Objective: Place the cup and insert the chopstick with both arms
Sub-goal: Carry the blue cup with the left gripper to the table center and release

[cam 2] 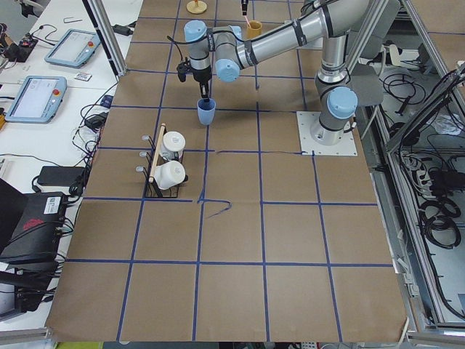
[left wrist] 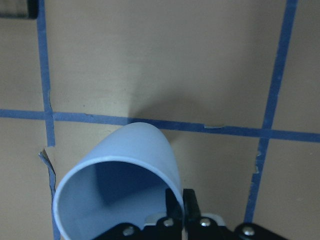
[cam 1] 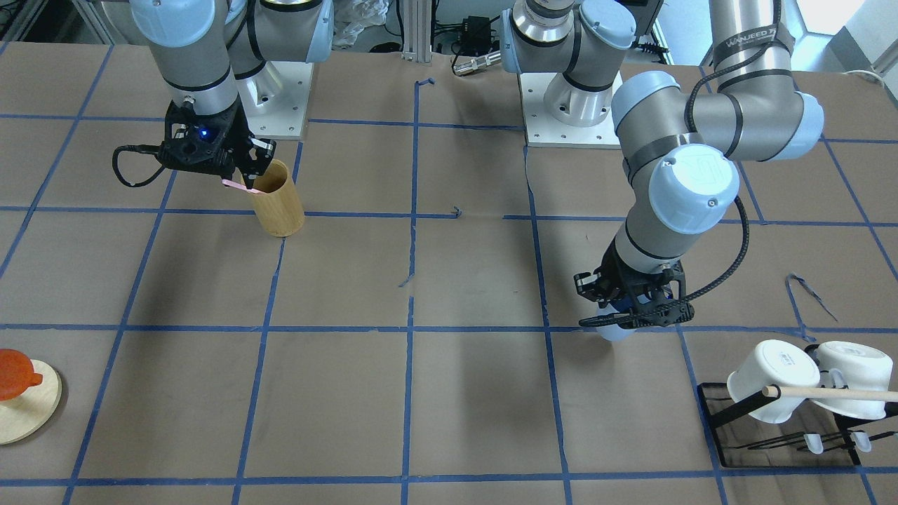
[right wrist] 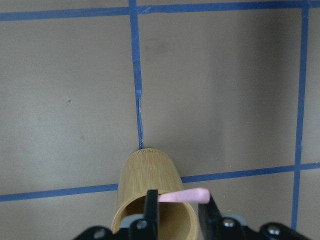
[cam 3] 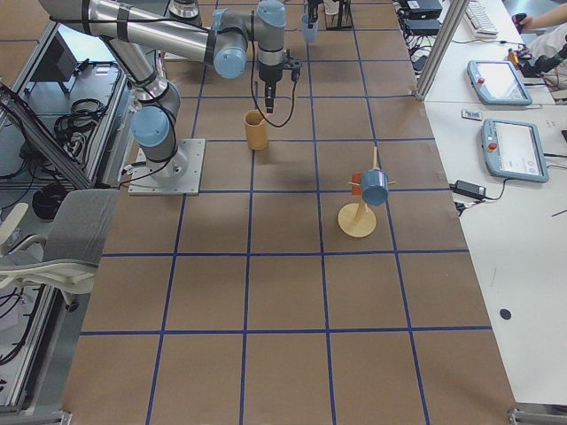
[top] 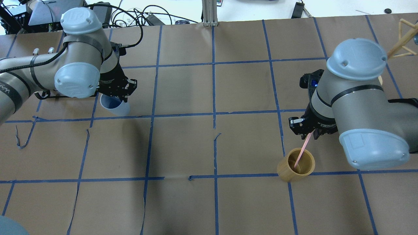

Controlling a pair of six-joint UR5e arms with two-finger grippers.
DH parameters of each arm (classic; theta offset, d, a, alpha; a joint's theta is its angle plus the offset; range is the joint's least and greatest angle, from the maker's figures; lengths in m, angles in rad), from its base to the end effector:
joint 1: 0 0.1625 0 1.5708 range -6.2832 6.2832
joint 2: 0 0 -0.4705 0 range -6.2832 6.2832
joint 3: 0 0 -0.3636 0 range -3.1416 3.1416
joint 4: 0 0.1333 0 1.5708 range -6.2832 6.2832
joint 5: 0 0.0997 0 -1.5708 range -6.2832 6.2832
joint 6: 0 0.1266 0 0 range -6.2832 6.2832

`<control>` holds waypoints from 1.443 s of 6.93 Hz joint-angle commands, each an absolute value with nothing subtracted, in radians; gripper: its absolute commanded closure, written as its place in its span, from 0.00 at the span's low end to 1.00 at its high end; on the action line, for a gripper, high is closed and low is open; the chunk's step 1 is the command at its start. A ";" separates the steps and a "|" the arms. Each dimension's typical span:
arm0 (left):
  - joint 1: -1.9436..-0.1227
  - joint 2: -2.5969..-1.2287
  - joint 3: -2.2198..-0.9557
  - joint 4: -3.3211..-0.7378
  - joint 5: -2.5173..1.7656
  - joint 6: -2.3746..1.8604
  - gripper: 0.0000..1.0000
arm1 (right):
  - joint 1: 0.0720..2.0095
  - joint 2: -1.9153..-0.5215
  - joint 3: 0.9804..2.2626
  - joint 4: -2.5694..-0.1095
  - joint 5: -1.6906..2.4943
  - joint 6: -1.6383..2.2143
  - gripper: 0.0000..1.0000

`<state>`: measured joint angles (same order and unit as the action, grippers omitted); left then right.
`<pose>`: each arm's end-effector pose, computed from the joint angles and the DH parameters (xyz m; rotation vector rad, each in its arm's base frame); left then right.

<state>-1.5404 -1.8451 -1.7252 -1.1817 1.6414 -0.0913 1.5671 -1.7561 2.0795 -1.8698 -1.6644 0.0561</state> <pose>-0.1075 -0.5563 0.3341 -0.1845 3.0637 0.0575 0.1202 -0.3551 0.3810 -0.0894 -3.0459 -0.0334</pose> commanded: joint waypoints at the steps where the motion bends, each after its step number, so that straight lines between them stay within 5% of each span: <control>1: -1.732 -1.858 -1.672 -1.215 1.529 -0.311 1.00 | 1.566 -1.753 2.080 -1.885 -1.664 0.055 0.69; 7: -1.896 -1.976 -1.618 -1.012 1.362 -0.666 1.00 | 1.568 -1.747 2.082 -1.928 -1.663 0.055 0.67; 8: -1.896 -1.979 -1.620 -1.011 1.364 -0.664 0.72 | 1.568 -1.747 2.082 -1.928 -1.664 0.055 0.69; 9: -1.894 -2.008 -1.615 -0.999 1.359 -0.667 0.19 | 1.568 -1.747 2.082 -1.928 -1.664 0.055 0.72; 10: -1.896 -2.025 -1.611 -0.994 1.358 -0.667 0.05 | 1.568 -1.749 2.080 -1.927 -1.663 0.054 0.75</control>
<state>-1.8947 -2.0019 -1.6156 -1.0017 1.3603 -0.6663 1.5678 -1.7475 2.0814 -1.9278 -1.6640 0.0549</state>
